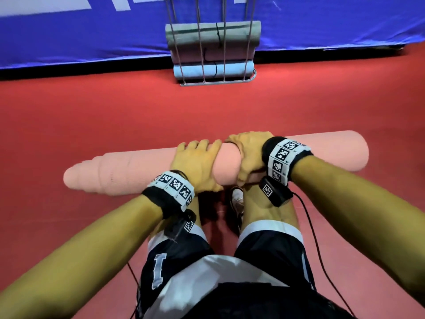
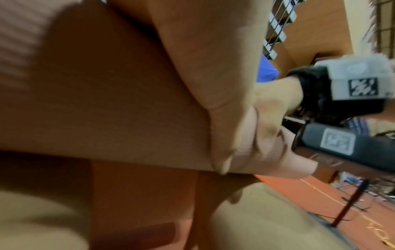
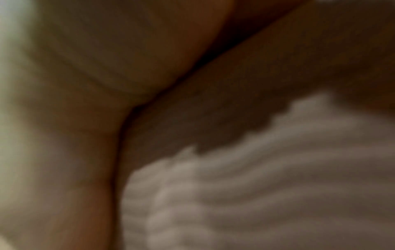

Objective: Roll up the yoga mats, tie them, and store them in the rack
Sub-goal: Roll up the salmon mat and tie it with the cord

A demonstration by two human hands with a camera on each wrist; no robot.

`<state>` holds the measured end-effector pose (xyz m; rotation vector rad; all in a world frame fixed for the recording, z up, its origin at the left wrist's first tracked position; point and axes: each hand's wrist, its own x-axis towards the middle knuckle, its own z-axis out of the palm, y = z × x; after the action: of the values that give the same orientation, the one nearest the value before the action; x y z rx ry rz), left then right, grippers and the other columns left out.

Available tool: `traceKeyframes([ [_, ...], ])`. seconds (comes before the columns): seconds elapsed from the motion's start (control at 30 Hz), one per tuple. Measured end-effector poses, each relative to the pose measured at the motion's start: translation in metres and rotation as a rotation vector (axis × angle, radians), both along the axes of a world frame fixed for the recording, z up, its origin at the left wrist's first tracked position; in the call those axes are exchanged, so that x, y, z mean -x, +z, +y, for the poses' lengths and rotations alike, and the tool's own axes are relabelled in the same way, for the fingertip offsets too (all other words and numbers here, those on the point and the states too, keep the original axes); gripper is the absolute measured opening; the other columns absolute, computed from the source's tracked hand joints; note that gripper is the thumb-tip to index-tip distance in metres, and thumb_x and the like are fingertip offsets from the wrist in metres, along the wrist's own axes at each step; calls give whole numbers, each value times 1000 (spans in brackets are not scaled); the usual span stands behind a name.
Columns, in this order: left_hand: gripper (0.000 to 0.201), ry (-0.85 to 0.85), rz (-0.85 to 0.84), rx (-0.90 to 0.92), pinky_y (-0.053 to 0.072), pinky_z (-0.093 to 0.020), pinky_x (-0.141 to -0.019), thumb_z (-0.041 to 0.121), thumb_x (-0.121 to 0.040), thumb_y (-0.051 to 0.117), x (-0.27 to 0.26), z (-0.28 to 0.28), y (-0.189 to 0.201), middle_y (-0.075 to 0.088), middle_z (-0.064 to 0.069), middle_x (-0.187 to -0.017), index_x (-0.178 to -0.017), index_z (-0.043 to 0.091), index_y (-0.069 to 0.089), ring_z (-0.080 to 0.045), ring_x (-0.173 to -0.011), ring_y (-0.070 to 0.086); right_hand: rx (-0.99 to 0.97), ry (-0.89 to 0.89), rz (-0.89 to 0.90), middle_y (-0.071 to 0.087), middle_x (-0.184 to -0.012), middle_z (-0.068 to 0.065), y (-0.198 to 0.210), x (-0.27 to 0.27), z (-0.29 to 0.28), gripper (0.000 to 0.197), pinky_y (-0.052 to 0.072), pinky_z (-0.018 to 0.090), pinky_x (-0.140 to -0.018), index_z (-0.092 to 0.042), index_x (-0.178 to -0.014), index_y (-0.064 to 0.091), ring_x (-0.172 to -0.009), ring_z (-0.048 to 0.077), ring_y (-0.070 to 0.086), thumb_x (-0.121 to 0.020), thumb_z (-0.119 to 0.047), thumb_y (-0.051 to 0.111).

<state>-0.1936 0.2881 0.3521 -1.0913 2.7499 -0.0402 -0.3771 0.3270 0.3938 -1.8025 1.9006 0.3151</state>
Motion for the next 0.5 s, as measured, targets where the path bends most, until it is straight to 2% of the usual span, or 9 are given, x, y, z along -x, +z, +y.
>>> traceKeyframes([
  [0.1, 123, -15, -4, -8, 42, -47, -95, 84, -44, 68, 5, -11, 3, 56, -2, -134, -146, 28, 27, -30, -117, 58, 75, -8, 3, 65, -107, -14, -6, 4, 0, 111, 55, 40, -87, -41, -125, 48, -100, 19, 65, -25, -71, 83],
  [0.13, 124, -25, -12, -6, 42, -47, -93, 84, -44, 67, 6, -14, 4, 57, -2, -133, -146, 27, 27, -30, -115, 59, 129, 3, 6, 61, -120, -12, -7, 4, 5, 113, 53, 40, -91, -40, -132, 45, -108, 20, 64, -30, -71, 83],
  [0.2, 123, -38, -23, -15, 43, -46, -90, 84, -43, 66, 7, -19, 6, 59, -2, -129, -145, 27, 27, -30, -111, 61, 271, 36, 5, 44, -147, -6, -15, 3, 16, 118, 47, 43, -99, -35, -146, 39, -123, 24, 57, -41, -68, 83],
  [0.23, 123, -43, -26, -32, 44, -46, -89, 84, -43, 66, 7, -22, 7, 60, -2, -127, -145, 27, 27, -31, -110, 62, 336, 60, 20, 37, -152, -2, -21, 2, 24, 119, 43, 46, -103, -31, -149, 36, -127, 26, 53, -46, -67, 84],
  [0.3, 121, -56, -38, -85, 46, -47, -89, 85, -44, 66, 10, -27, 11, 61, -2, -125, -144, 28, 28, -31, -108, 63, 391, 96, 138, 36, -152, 4, -35, -3, 40, 128, 32, 54, -111, -25, -154, 29, -134, 29, 45, -48, -67, 86],
  [0.37, 120, -64, -45, -130, 49, -46, -90, 86, -44, 66, 15, -31, 14, 62, -2, -122, -143, 29, 30, -31, -107, 65, 393, 79, 261, 38, -153, 6, -48, -8, 47, 134, 25, 60, -114, -22, -157, 22, -139, 28, 39, -48, -62, 89],
  [0.5, 122, -44, -39, -158, 51, -48, -91, 89, -40, 62, 17, -36, 13, 62, -3, -121, -143, 30, 32, -32, -107, 64, 431, 27, 287, 39, -152, 6, -48, -13, 39, 114, 23, 61, -114, -23, -155, 23, -140, 26, 38, -60, -46, 82],
])
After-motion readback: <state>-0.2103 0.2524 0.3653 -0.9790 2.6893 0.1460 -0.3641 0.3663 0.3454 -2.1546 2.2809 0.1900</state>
